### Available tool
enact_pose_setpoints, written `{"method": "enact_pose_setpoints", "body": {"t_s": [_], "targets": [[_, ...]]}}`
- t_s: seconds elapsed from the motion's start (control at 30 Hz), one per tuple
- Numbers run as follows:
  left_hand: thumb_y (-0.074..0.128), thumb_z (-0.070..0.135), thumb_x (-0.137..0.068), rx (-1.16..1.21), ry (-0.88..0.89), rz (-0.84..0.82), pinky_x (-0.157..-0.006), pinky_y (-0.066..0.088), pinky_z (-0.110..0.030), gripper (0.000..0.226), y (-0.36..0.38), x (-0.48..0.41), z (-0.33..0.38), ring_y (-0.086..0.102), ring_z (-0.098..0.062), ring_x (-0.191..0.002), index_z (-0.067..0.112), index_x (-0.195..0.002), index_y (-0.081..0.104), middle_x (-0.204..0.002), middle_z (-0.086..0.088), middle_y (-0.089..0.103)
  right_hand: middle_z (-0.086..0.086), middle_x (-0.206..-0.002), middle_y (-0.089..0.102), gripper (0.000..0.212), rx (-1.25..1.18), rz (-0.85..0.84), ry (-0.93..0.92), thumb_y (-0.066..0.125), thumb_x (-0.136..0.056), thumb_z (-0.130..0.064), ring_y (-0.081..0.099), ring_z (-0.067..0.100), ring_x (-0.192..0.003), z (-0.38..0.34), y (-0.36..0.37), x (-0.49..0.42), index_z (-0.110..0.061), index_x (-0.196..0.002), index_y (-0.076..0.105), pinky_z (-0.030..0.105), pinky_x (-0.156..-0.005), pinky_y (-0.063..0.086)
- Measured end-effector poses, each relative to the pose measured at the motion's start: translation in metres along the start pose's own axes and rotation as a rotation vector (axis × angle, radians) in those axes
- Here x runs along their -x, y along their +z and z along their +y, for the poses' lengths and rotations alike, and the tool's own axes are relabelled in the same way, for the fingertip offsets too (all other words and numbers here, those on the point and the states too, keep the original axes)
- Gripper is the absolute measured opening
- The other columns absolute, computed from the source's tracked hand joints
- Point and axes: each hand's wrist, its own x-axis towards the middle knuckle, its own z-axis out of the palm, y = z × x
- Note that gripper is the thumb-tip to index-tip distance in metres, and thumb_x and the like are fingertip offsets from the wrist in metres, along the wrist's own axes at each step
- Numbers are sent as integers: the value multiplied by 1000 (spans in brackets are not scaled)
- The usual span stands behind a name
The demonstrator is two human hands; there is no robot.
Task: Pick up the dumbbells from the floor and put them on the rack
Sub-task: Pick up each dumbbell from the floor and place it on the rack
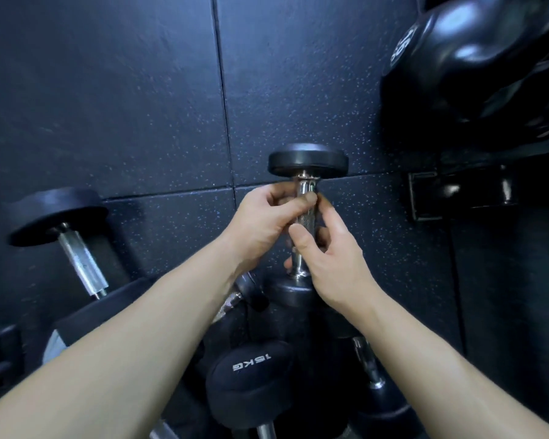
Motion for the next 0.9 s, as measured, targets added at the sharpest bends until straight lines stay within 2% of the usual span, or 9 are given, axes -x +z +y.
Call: {"method": "enact_pose_setpoints", "body": {"t_s": [0.1, 0.17, 0.3, 0.43, 0.53, 0.6, 0.77, 0.83, 0.9], "targets": [[69, 10, -98, -41, -16, -101, -73, 45, -49, 12, 21, 41, 57, 55, -43, -84, 2, -106, 73, -87, -21, 70, 4, -88, 72, 52, -62, 49, -34, 64, -99, -35, 76, 32, -75, -54, -9, 50, -69, -129, 40, 48, -83, 63], [71, 10, -96, -85, -23, -151, -71, 48, -45, 7, 40, 71, 94, 55, -43, -84, 6, -101, 75, -86, -23, 69, 3, -89, 72, 54, -109, 92, -34, 65, -100, -31, 76, 31, -76, -90, -16, 86, -69, -130, 40, 44, -82, 63], [75, 11, -94, -216, -29, -222, -75, 50, -48, 6, 91, 131, 167, 58, -38, -81, 13, -97, 79, -83, -14, 72, -10, -92, 75, 54, -221, 207, -18, 67, -84, -57, 78, 22, -76, -160, -35, 159, -75, -127, 41, 48, -88, 62], [77, 14, -92, -350, -41, -329, -78, 54, -48, 5, 156, 186, 229, 66, -34, -80, 15, -94, 82, -86, -10, 77, -6, -119, 75, 66, -296, 337, -18, 70, -81, -69, 75, 25, -108, -222, -64, 232, -62, -142, 45, 56, -102, 55], [78, 14, -91, -447, -39, -440, -83, 61, -43, 7, 216, 227, 266, 75, -24, -84, 13, -98, 82, -95, -11, 81, -6, -122, 75, 55, -308, 463, -26, 69, -94, -47, 72, 20, -116, -264, -97, 295, -57, -144, 46, 51, -107, 54], [78, 14, -92, -510, -34, -525, -86, 62, -44, 8, 259, 254, 282, 77, -23, -86, 12, -99, 81, -99, -12, 82, -11, -120, 76, 54, -297, 531, -13, 67, -97, -42, 72, 14, -115, -283, -120, 337, -58, -144, 45, 46, -106, 55], [74, 16, -95, -640, -32, -762, -72, 60, -28, 8, 379, 306, 288, 76, -17, -82, 14, -97, 82, -95, -13, 82, -15, -123, 75, 57, -339, 773, 5, 69, -99, -24, 69, 0, -117, -305, -185, 435, -43, -148, 48, 31, -108, 53], [76, 23, -94, -694, -17, -845, -74, 59, -33, 7, 431, 325, 277, 74, -20, -83, 18, -96, 82, -101, -19, 81, -20, -125, 73, 57, -359, 865, 20, 69, -99, -23, 67, -2, -118, -301, -214, 472, -43, -148, 49, 29, -109, 52], [79, 30, -90, -714, -14, -912, -84, 62, -48, 13, 482, 346, 261, 73, -23, -87, 19, -96, 82, -103, -20, 80, -23, -126, 72, 55, -377, 950, 36, 70, -98, -25, 66, -4, -119, -294, -245, 510, -46, -145, 49, 27, -109, 51]]}}
